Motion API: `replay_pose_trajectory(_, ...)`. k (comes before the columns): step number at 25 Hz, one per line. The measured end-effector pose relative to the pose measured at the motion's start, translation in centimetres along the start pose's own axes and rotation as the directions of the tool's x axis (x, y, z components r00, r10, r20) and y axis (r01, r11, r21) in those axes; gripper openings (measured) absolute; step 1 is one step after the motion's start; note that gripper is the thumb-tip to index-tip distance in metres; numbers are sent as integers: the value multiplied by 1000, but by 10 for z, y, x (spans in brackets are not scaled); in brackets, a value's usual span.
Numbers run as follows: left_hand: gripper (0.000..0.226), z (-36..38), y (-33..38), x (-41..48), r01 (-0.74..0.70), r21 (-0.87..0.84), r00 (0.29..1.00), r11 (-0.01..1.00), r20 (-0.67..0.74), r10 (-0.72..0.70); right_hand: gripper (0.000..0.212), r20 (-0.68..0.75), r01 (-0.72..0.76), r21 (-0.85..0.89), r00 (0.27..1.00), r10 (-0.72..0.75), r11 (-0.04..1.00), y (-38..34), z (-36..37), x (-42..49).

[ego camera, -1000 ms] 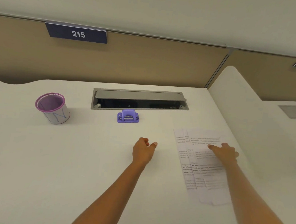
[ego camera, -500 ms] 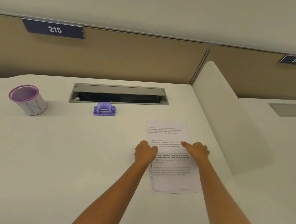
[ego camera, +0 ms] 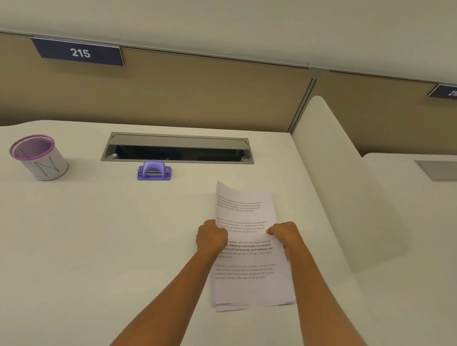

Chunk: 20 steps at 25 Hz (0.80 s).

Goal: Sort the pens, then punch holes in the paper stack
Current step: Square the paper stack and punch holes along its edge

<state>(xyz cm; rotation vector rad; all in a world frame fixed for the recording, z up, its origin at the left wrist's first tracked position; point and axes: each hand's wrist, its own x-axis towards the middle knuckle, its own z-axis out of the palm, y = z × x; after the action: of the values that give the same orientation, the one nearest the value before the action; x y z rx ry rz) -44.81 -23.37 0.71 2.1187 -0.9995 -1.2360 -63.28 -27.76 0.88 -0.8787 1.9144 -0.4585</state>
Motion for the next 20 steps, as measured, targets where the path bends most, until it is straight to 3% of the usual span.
replay_pose_trajectory(1, 25, -3, 0, -5, -29, -56, 999, 998, 11, 30, 7, 18, 42, 43, 999, -43, 998, 2, 1, -5)
replay_pose_trajectory(4, 29, -24, 6, -19, -192, -273, 981, 943, -17, 195, 15, 85, 232, 340, 957, -276, 911, -1, -5, -30)
replay_pose_trajectory(7, 27, -57, 25, -39, -461, -428, 878, 777, -92, 470, 20, 55, 452, 556, 817, -573, 698, -18, -20, -59)
replay_pose_trajectory(9, 28, -76, 36, -52, -587, -458, 788, 668, -133, 601, 25, 18, 568, 583, 705, -709, 580, -35, -27, -74)
replay_pose_trajectory(11, 32, -88, 38, -58, -643, -452, 741, 618, -164, 651, 32, -11, 630, 582, 638, -770, 514, -45, -30, -80)
replay_pose_trajectory(13, 31, -90, 29, -52, -641, -455, 742, 618, -160, 652, 35, 0, 644, 563, 626, -780, 518, -43, -23, -75)
replay_pose_trajectory(17, 30, -78, 2, -35, -532, -449, 827, 718, -92, 555, 35, 112, 539, 480, 744, -658, 692, -16, 12, -58)
replay_pose_trajectory(20, 28, -78, 7, -27, -498, -428, 854, 754, -93, 511, 35, 126, 543, 446, 749, -651, 711, -20, 22, -57)
